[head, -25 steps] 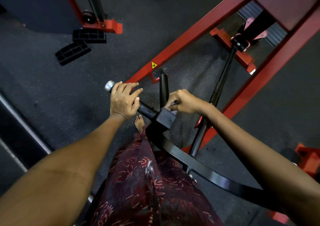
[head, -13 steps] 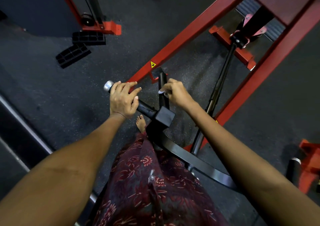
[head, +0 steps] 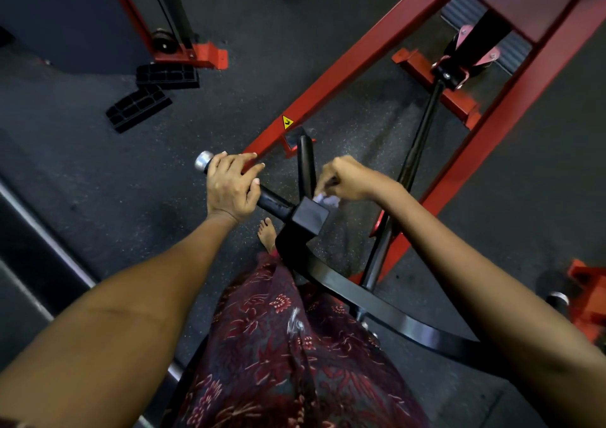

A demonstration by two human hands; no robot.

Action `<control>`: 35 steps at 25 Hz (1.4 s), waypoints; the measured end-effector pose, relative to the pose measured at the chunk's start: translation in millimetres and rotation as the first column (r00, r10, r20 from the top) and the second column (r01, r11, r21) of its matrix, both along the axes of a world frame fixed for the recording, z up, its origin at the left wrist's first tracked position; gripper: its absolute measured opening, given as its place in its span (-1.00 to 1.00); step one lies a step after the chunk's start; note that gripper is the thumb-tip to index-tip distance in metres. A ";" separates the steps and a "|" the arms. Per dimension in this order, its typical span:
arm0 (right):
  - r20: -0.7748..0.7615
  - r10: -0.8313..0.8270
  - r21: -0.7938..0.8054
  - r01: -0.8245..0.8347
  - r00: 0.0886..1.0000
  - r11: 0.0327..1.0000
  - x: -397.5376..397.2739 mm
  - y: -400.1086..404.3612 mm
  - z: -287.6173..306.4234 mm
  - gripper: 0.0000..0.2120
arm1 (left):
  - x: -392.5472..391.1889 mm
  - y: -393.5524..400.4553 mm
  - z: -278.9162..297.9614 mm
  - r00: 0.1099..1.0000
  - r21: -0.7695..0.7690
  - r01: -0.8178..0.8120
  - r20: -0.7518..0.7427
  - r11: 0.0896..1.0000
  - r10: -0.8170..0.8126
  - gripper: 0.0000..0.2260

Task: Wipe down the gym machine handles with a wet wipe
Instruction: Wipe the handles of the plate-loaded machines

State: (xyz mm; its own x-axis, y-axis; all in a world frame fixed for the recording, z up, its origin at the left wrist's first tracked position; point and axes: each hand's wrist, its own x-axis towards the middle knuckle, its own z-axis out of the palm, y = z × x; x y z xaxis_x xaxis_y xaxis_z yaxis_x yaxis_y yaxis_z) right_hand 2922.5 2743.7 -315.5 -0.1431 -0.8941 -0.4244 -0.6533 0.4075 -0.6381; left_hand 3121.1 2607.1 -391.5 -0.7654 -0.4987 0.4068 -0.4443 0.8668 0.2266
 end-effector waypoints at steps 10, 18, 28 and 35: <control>-0.116 0.396 -0.106 -0.408 0.911 0.907 53.6 -25.8 6.3 -0.74 | -0.5 -1.4 2.1 1.000 -0.015 0.023 -0.021 1.000 -0.023 -0.62; -0.073 0.431 -0.039 -0.434 0.900 0.900 55.1 -39.6 7.7 -0.74 | 0.5 -2.0 2.1 0.999 -0.005 0.028 -0.024 1.000 -0.028 -0.63; -0.034 0.501 0.026 -0.500 0.865 0.865 35.4 -38.8 12.8 -0.81 | -1.3 -2.6 0.0 0.999 -0.017 0.025 -0.041 1.000 -0.026 -0.62; -0.170 -0.244 -0.016 0.245 0.955 0.969 -42.8 -85.7 -40.0 -0.85 | -1.6 -2.2 0.1 0.998 -0.018 0.034 -0.057 0.999 -0.035 -0.62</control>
State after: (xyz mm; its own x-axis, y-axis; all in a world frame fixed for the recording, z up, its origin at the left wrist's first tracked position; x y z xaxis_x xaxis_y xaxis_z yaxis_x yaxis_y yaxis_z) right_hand 2879.7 2658.0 -355.5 -0.4276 -0.8206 -0.3792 -0.6317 0.5713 -0.5240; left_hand 3119.4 2604.8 -391.4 -0.7571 -0.4654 0.4585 -0.4009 0.8851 0.2364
